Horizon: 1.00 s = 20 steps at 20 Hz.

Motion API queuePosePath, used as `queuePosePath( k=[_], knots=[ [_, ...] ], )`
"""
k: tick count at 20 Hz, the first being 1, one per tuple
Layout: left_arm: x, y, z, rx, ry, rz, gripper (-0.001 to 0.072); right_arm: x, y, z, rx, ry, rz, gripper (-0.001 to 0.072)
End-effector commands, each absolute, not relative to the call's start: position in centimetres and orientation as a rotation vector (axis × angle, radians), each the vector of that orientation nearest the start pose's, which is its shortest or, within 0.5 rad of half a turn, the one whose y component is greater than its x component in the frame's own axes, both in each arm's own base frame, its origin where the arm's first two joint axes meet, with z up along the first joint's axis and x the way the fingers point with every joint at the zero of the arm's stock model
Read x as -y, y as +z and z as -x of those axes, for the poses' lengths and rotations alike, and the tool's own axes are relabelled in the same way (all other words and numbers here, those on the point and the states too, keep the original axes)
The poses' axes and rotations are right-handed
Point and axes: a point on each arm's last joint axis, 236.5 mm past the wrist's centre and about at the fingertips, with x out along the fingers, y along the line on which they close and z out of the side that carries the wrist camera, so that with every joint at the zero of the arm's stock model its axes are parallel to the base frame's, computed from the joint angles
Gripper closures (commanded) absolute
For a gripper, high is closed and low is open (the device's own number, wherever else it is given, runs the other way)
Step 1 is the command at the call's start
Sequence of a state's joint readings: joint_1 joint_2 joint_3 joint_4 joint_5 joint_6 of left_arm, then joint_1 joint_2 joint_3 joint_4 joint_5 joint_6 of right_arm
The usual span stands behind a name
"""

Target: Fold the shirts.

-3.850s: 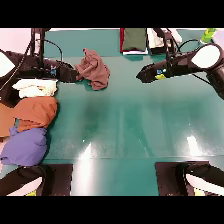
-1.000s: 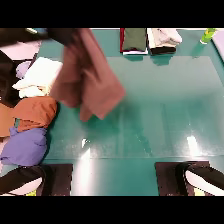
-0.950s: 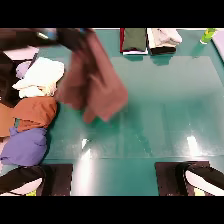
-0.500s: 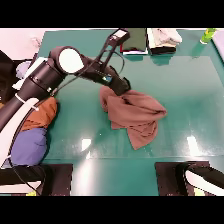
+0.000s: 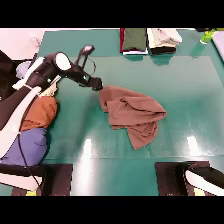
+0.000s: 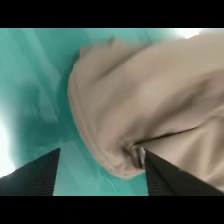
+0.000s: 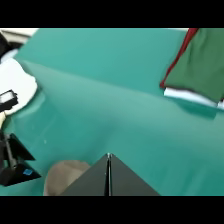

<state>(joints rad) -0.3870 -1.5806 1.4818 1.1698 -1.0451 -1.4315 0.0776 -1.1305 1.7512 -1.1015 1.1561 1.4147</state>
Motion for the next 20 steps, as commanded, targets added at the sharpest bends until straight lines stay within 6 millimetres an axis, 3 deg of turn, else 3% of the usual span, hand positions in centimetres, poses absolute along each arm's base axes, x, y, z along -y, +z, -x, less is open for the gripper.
queuePosePath(
  k=[1,5,7,8,11,15,16,17,20],
  knots=[
    [26.7,-3.5,-41.7,-1.284,-0.602,0.101,0.0097,-13.0,30.1,-40.6,-0.585,0.479,-0.147,0.0691],
    [28.7,-4.8,-41.9,-1.251,-0.614,0.074,0.0116,-13.0,26.3,-40.9,-0.665,0.468,-0.165,0.0691],
    [28.7,-4.8,-42.1,-1.244,-0.614,0.068,0.0589,-13.0,24.4,-40.6,-0.719,0.468,-0.165,0.0691],
    [28.4,-4.7,-42.1,-1.247,-0.613,0.050,0.0680,-12.9,23.1,-40.0,-0.758,0.469,-0.156,0.0691],
    [27.1,-3.1,-43.0,-1.215,-0.597,-0.055,0.0682,-10.1,17.0,-36.8,-0.946,0.379,-0.081,0.0691],
    [25.2,-0.6,-44.5,-1.144,-0.556,-0.174,0.0681,-6.8,8.9,-29.5,-1.197,0.259,-0.191,0.0679],
    [24.8,-0.6,-44.5,-1.144,-0.549,-0.192,0.0681,-6.3,7.0,-27.5,-1.258,0.231,-0.225,0.0462],
    [24.8,-0.7,-44.4,-1.153,-0.549,-0.194,0.0681,-6.0,4.9,-25.7,-1.311,0.197,-0.270,0.0154],
    [24.8,-0.7,-44.3,-1.157,-0.550,-0.193,0.0681,-7.3,-1.5,-21.4,-1.449,0.158,-0.381,0.0173]
  ],
)
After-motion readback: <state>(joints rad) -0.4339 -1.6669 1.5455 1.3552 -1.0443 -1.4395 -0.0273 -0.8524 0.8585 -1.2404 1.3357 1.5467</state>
